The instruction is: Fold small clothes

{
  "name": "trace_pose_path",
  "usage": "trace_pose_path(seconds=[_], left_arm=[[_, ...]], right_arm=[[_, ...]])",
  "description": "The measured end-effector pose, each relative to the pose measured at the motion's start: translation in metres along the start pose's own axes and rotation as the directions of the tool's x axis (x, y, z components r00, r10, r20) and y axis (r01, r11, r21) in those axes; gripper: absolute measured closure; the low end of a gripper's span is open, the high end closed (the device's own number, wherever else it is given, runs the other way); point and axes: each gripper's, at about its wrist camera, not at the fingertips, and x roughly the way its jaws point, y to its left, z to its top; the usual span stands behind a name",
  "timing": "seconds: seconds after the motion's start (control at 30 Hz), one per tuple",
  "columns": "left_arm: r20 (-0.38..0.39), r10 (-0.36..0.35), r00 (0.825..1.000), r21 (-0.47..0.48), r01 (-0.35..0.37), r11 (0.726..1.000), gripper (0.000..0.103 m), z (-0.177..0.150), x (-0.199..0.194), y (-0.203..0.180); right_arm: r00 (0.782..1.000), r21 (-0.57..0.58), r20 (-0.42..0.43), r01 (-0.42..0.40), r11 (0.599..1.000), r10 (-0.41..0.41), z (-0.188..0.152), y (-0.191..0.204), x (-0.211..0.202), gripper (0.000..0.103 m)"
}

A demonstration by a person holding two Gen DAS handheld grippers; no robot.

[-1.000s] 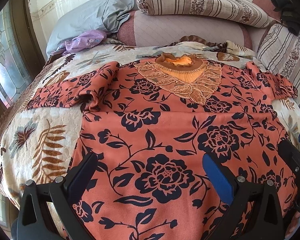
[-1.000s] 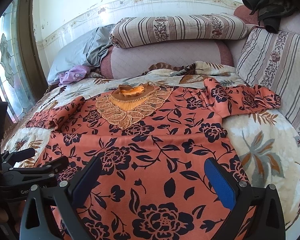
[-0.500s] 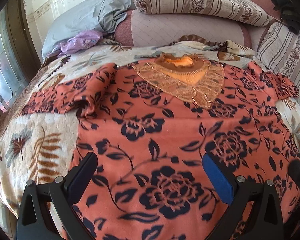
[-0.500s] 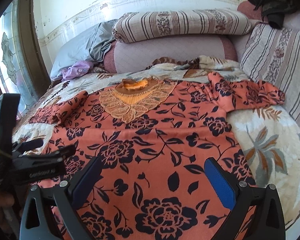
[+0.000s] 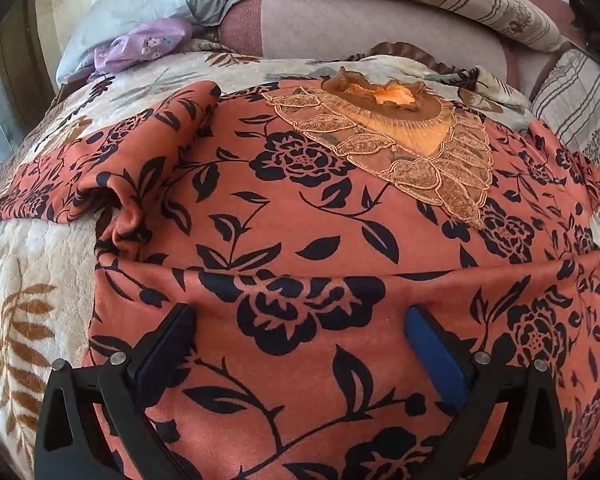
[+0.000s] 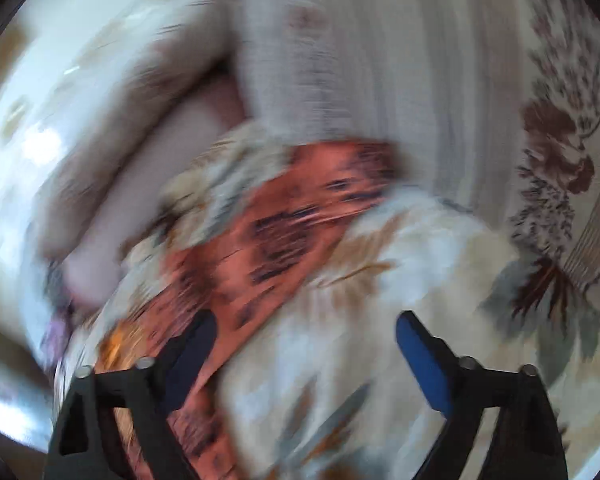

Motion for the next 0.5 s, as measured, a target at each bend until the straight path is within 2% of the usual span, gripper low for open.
trace_pose_path(seconds=[0.07, 0.2, 0.27, 0.3, 0.37, 0.43, 0.5], left_arm=[[0.007, 0.018, 1.000, 0.021, -0.019, 1.000, 0.000, -0.001, -0.001, -0.005], [0.007, 0.012, 1.000, 0.013, -0.012, 1.000, 0.000, -0.001, -0.001, -0.003], [0.011, 0.017, 1.000, 0.016, -0.017, 1.000, 0.000, 0.000, 0.000, -0.003], [0.010, 0.017, 1.000, 0.016, -0.017, 1.000, 0.000, 0.000, 0.000, -0.002], [0.010, 0.015, 1.000, 0.014, -0.015, 1.000, 0.000, 0.000, 0.000, -0.002], [0.010, 0.018, 1.000, 0.016, -0.018, 1.000, 0.000, 0.000, 0.000, -0.002], [0.010, 0.016, 1.000, 0.015, -0.016, 1.000, 0.000, 0.001, 0.000, -0.002]], right_arm=[[0.995, 0.071, -0.011, 0.102, 0.992, -0.102, 0.030, -0.023, 0.031, 0.038], [0.992, 0.085, 0.024, 0.118, 0.989, -0.121, 0.064, -0.019, 0.060, 0.038], [0.984, 0.028, 0.000, 0.178, 0.984, -0.178, 0.076, -0.009, 0.080, 0.038], [0.979, 0.014, -0.033, 0.201, 0.980, -0.200, 0.078, -0.007, 0.090, 0.046], [0.974, 0.005, -0.085, 0.212, 0.977, -0.211, 0.082, -0.001, 0.101, 0.070], [0.968, -0.025, -0.088, 0.232, 0.972, -0.234, 0.083, 0.011, 0.098, 0.070], [0.966, -0.059, -0.080, 0.240, 0.969, -0.244, 0.084, 0.028, 0.086, 0.095]])
